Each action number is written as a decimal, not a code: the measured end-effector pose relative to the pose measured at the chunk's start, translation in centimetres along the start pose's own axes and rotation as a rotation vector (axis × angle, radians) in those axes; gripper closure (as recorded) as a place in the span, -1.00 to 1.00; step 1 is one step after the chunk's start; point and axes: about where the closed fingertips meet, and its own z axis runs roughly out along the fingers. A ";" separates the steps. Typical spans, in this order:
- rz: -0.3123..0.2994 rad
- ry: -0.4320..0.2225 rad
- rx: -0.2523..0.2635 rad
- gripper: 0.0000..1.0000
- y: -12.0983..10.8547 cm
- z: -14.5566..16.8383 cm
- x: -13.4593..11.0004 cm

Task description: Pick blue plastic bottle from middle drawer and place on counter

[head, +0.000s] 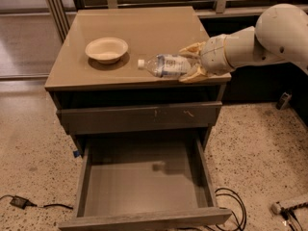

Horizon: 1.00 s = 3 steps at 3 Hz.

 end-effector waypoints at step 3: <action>0.045 -0.059 -0.089 1.00 -7.0 6.5 3.8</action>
Offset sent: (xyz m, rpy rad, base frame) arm 0.1475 -0.0107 0.0446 0.0635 -0.0104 -0.0065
